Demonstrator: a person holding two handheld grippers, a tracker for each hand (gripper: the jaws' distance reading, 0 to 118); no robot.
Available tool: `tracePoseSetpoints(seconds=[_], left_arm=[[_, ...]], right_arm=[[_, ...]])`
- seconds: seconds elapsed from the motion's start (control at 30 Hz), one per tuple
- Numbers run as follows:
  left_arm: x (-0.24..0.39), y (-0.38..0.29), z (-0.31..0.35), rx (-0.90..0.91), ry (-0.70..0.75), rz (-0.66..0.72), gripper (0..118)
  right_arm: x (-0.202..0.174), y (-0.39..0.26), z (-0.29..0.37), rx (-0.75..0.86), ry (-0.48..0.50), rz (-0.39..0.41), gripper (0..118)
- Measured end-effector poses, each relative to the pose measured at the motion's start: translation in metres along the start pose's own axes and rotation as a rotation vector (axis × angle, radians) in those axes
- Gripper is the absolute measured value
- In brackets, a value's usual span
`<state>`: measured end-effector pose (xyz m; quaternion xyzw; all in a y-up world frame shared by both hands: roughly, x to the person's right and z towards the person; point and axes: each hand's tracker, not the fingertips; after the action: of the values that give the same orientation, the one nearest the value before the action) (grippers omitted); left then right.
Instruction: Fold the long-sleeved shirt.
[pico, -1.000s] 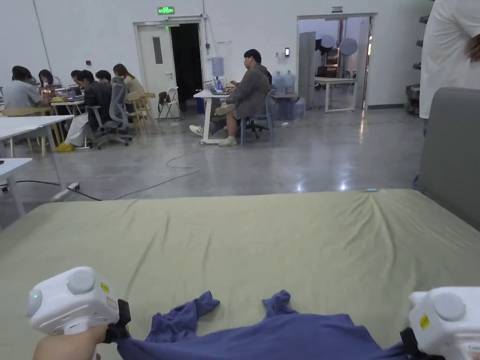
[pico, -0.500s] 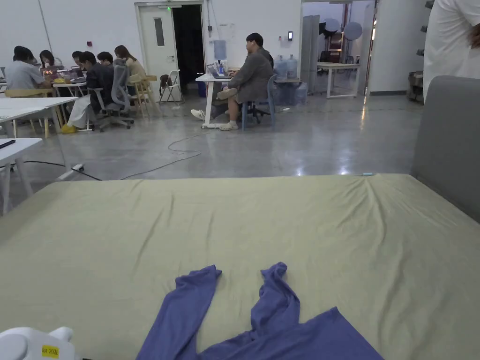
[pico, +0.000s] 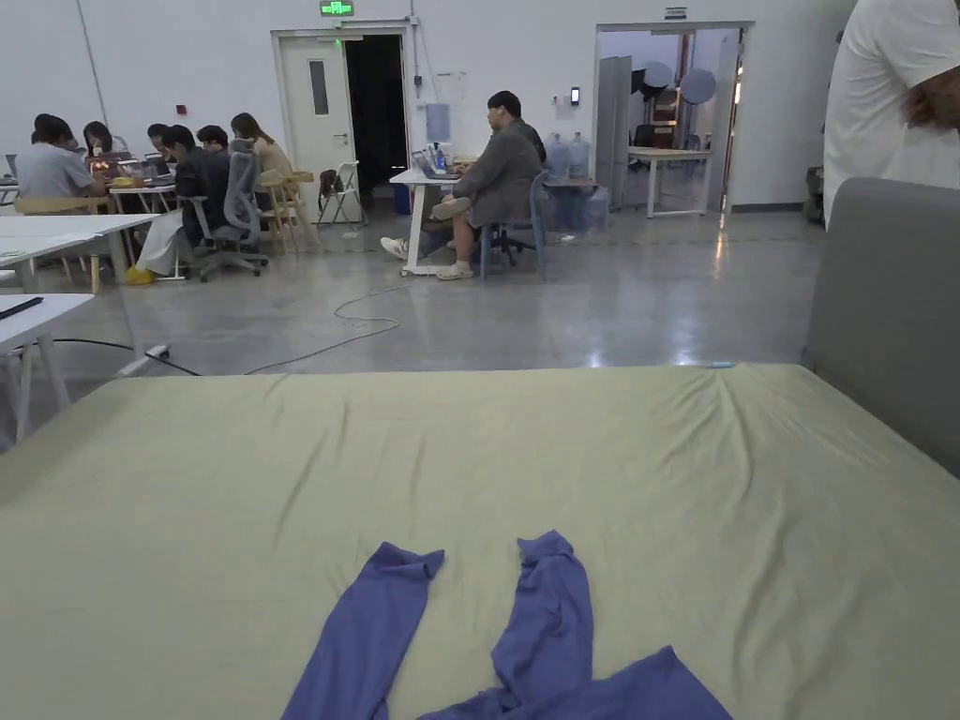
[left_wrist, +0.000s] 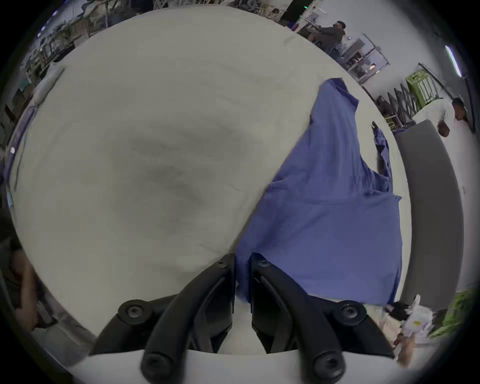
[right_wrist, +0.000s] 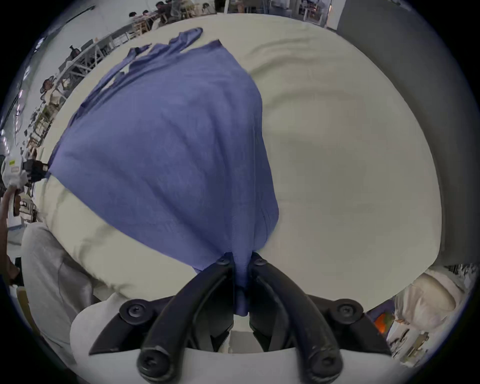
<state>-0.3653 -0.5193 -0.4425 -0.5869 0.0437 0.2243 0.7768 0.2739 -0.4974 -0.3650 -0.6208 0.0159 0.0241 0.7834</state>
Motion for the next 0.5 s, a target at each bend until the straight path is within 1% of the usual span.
tracePoseSetpoints(seconds=[0.03,0.1,0.17,0.2,0.23,0.27,0.3,0.33,0.37,0.4,0.43,0.5], left_arm=[[-0.004,-0.001,-0.001,0.040,-0.082,0.068,4],[-0.009,-0.001,-0.001,0.042,-0.104,0.156,4],[-0.012,-0.001,-0.001,0.040,-0.108,0.144,4],[-0.011,-0.003,0.002,0.041,-0.120,0.159,6],[-0.011,-0.005,0.008,0.047,-0.143,0.183,14],[-0.011,-0.005,0.016,0.040,-0.180,0.252,31],[-0.007,-0.005,0.033,0.012,-0.172,0.321,68],[-0.003,-0.007,0.051,0.027,-0.182,0.326,94],[0.001,-0.010,0.069,0.127,-0.233,0.286,109],[0.007,-0.017,0.090,0.202,-0.279,0.243,117],[0.012,-0.023,0.110,0.248,-0.302,0.188,117],[0.022,-0.038,0.138,0.261,-0.289,0.099,117]], right_arm=[[-0.002,0.001,-0.001,0.004,-0.015,0.005,4],[-0.006,0.003,-0.002,-0.009,-0.036,0.032,5],[-0.007,0.004,-0.003,-0.020,-0.044,0.065,6],[-0.004,0.006,-0.004,-0.023,-0.042,0.070,8],[-0.001,0.007,-0.004,-0.025,-0.040,0.068,13],[0.001,0.010,-0.001,-0.033,-0.045,0.054,18],[0.001,0.013,0.007,-0.065,-0.056,0.022,35],[0.000,0.019,0.016,-0.069,-0.077,0.054,60],[-0.003,0.020,0.031,-0.048,-0.118,0.118,83],[-0.006,0.021,0.047,0.001,-0.154,0.167,91],[-0.008,0.022,0.068,0.069,-0.177,0.199,91],[-0.015,0.024,0.105,0.138,-0.191,0.201,91]])
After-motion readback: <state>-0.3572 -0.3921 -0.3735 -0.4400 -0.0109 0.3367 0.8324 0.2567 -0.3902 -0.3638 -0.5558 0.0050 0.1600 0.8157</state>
